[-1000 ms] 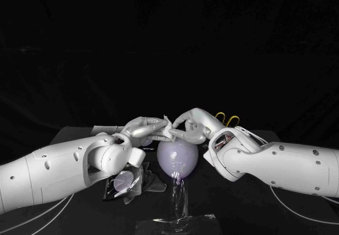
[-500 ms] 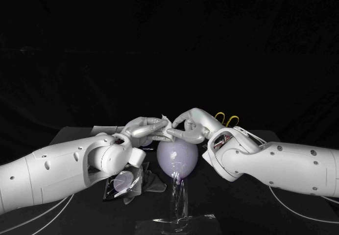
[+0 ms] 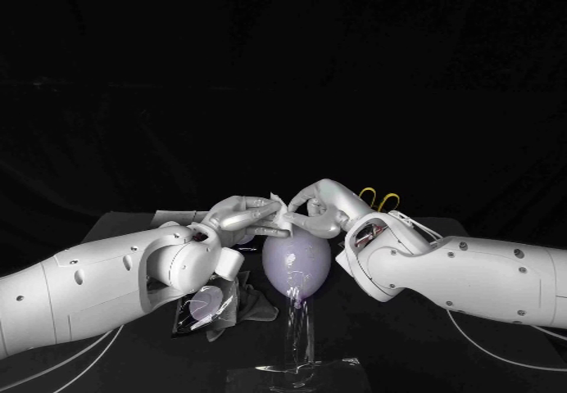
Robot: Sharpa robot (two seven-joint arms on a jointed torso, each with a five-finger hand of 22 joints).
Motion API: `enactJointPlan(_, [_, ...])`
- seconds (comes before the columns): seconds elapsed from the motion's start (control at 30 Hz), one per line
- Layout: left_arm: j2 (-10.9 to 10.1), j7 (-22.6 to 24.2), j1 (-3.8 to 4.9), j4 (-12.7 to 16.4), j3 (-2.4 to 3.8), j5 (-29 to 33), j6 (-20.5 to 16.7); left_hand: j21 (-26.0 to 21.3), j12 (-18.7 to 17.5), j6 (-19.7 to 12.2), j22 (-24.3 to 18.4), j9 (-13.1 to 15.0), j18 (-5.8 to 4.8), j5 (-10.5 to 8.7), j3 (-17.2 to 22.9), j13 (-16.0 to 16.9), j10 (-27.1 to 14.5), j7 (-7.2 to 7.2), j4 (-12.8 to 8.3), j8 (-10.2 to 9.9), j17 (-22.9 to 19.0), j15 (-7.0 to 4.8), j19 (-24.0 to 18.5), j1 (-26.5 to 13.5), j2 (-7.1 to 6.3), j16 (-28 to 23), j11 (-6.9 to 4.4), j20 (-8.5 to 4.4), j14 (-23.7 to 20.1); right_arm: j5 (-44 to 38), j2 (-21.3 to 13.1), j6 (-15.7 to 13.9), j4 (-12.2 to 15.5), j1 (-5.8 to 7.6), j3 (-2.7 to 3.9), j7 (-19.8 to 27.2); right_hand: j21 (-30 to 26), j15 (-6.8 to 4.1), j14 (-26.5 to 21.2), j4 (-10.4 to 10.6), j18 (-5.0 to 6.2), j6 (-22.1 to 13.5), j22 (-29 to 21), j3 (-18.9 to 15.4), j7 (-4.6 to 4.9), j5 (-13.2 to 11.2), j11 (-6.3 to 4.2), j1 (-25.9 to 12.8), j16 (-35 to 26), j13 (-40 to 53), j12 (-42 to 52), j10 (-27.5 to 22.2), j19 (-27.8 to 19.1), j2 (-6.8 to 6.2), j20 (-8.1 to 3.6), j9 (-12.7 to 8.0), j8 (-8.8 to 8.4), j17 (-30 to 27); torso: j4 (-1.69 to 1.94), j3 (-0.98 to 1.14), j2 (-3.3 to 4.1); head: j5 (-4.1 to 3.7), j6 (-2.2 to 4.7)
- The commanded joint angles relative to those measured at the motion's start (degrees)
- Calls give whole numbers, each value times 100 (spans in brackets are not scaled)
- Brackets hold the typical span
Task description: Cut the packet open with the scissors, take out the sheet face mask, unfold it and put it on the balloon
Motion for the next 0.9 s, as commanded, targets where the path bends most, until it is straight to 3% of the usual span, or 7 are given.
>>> enactJointPlan(0.03, [18,51,6,33,13,-56,51,22,38,46,9,538,67,20,0,16,34,-14,-29,6,6,-28,-17,46,-13,41,-10,-20,-7,-11,12,-48,-21,-7,-3,5,68,-86,498,-77,-117,48,1028,124,-20,-26,-150,207,36,56,108,181,47,93,-26,32,55,924,-1,2,-2,-4,3])
enactJointPlan(0.4, [23,52,6,41,13,-71,61,30,40,53,12,543,67,20,0,17,41,-17,-35,10,11,-31,-15,48,-18,48,-12,-22,-3,84,6,-154,-60,-12,-3,32,311,-121,529,-301,-168,48,1113,846,-38,-31,-174,101,119,291,413,414,148,-32,-86,243,389,1042,-4,2,1,-13,10])
enactJointPlan(0.9, [-3,-1,6,49,13,-270,-127,102,50,30,55,656,62,21,128,27,83,-14,-82,90,42,-37,-24,83,26,86,-18,-43,-15,446,-126,-273,29,-14,-2,179,377,-128,540,-372,-180,14,1128,1141,-46,-27,-189,-83,153,352,472,457,172,-111,-95,330,513,1091,-1,0,-1,-4,11])
